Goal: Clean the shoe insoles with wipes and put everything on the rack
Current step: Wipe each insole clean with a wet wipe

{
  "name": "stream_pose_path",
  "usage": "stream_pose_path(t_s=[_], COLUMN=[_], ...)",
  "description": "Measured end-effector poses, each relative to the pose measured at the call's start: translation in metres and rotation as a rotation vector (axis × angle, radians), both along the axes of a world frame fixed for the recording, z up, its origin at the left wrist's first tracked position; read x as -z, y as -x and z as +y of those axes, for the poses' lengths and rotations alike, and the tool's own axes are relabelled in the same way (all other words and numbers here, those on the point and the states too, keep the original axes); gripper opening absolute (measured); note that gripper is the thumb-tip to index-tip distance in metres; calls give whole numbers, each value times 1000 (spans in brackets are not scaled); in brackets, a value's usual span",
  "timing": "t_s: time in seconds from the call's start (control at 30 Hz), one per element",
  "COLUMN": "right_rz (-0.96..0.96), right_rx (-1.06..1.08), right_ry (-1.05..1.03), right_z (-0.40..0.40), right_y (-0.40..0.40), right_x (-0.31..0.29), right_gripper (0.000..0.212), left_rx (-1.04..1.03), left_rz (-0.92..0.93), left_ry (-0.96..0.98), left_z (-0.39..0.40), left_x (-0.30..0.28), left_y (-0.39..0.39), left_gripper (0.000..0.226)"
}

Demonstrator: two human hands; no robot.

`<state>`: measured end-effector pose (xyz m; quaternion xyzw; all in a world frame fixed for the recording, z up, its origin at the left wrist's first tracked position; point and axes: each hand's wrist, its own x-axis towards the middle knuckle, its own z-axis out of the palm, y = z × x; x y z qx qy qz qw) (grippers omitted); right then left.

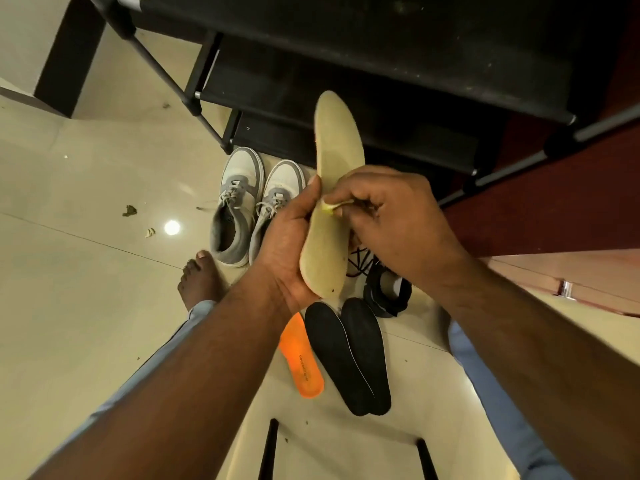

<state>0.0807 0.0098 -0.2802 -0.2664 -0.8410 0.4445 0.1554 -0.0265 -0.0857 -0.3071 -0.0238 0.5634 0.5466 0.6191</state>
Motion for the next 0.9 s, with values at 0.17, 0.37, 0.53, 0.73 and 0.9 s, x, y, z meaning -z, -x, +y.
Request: stream_pose_path(t_s=[0.17,0.37,0.53,0.73,0.9], right_rz=[-116,-166,-216,-120,-149], right_rx=[144,21,-9,108,-157], right_ry=[67,-65,23,28,305], right_z=[15,15,9,10,10], right_y=[-7,-2,-6,-4,-1], right_x=[3,-3,1,5,-8], right_gripper=[10,10,14,13,19], left_rx=[46,-18,-201,-207,-317], left_rz=[-25,-30,-193,-226,-305], left_ry=[6,29,-125,-145,-135], left_z=[3,4,8,7,4], left_x=[-6,-10,-20,-21,-16], left_y=[-4,-8,-8,-9,1], left_gripper=[34,33,58,58,54])
